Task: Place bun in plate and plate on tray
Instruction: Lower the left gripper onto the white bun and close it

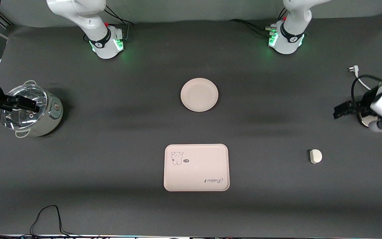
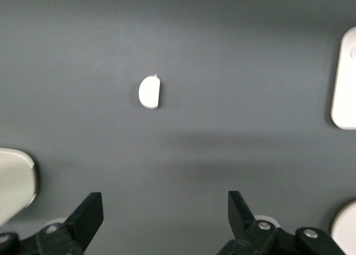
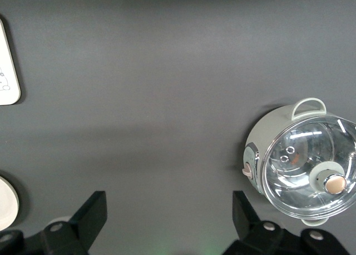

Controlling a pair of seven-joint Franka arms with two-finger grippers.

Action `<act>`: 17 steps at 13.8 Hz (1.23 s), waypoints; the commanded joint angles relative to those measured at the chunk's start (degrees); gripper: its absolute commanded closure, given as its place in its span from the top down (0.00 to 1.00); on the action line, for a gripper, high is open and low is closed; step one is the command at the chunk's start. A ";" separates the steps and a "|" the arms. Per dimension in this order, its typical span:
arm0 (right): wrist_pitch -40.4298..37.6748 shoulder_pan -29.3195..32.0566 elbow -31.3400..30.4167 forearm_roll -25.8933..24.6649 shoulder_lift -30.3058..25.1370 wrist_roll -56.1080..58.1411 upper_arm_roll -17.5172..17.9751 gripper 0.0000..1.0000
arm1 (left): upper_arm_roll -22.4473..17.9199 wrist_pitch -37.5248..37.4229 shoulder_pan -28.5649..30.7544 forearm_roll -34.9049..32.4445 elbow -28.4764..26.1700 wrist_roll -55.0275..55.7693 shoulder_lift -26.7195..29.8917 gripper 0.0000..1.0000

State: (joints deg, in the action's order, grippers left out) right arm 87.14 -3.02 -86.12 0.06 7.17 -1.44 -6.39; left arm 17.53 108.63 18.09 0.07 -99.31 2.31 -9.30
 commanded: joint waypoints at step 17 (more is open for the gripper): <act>-0.13 -0.24 -1.06 0.73 -1.28 0.74 -0.38 1.00 | -5.41 27.08 -4.81 -12.99 -0.45 8.93 -29.73 1.00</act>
State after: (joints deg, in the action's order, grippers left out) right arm 87.09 -3.01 -86.20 0.06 7.16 -1.44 -6.39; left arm 12.89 137.58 15.22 -12.20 -99.31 8.14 -39.90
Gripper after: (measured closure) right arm 0.000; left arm 0.000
